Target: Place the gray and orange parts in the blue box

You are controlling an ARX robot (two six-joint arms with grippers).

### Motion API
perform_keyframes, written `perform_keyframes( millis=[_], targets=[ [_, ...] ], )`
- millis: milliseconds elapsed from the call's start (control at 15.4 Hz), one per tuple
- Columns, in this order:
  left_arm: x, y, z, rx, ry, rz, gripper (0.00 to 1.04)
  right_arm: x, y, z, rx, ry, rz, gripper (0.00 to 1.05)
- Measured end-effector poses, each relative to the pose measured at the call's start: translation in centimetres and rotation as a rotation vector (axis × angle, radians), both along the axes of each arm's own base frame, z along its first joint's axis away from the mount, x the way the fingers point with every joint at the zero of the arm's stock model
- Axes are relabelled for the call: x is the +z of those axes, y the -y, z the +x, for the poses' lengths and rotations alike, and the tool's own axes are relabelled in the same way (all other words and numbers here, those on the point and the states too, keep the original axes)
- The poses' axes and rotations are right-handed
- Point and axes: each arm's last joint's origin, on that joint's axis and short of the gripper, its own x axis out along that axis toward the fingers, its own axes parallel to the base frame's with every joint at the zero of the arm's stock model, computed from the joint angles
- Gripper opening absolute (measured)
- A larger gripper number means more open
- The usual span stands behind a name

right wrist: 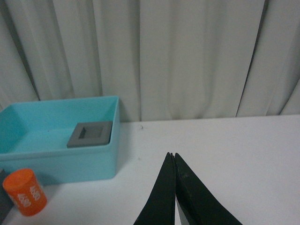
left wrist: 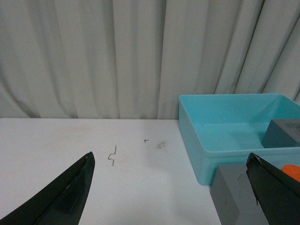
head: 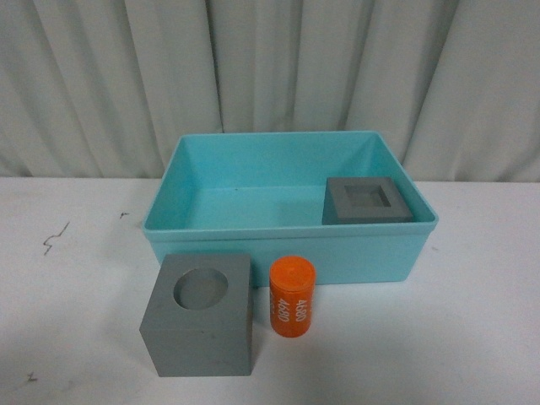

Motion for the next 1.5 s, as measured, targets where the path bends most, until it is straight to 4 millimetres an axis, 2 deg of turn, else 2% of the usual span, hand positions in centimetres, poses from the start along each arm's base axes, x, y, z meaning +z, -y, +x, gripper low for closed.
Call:
perform_keyframes(
  millis=[195, 260, 716, 781, 846, 976, 1041, 1106, 1302, 1497],
  targets=[
    [0.0, 0.0, 0.0, 0.000, 0.000, 0.000, 0.98, -0.3, 0.0, 0.0, 0.000, -0.024, 0.000, 0.02],
    [0.0, 0.0, 0.0, 0.000, 0.001, 0.000, 0.98, -0.3, 0.0, 0.0, 0.000, -0.023, 0.000, 0.09],
    [0.0, 0.0, 0.0, 0.000, 0.000, 0.000, 0.98, -0.3, 0.0, 0.0, 0.000, -0.023, 0.000, 0.99],
    [-0.1, 0.0, -0.1, 0.004, -0.221, -0.057, 0.98, -0.3, 0.0, 0.0, -0.001, -0.024, 0.000, 0.98],
    [0.9, 0.0, 0.4, 0.012, -0.439, -0.153, 0.98, -0.3, 0.0, 0.0, 0.000, -0.022, 0.000, 0.98],
    [3.6, 0.4, 2.4, -0.001, -0.414, -0.214, 0.98, -0.3, 0.0, 0.0, 0.000, -0.023, -0.001, 0.98],
    [4.9, 0.9, 4.2, -0.029, -0.384, -0.231, 0.98, -0.3, 0.0, 0.0, 0.000, -0.023, -0.001, 0.98],
    [5.4, 1.8, 6.1, -0.059, -0.391, -0.217, 0.98, -0.3, 0.0, 0.0, 0.000, -0.023, -0.001, 0.98],
    [4.3, 6.0, 11.0, -0.184, -0.498, -0.222, 0.98, -0.3, 0.0, 0.0, 0.000, -0.023, -0.001, 0.98],
    [1.8, 9.6, 13.2, -0.233, -0.612, -0.169, 0.98, -0.3, 0.0, 0.0, 0.000, -0.023, -0.001, 0.98]
  ],
)
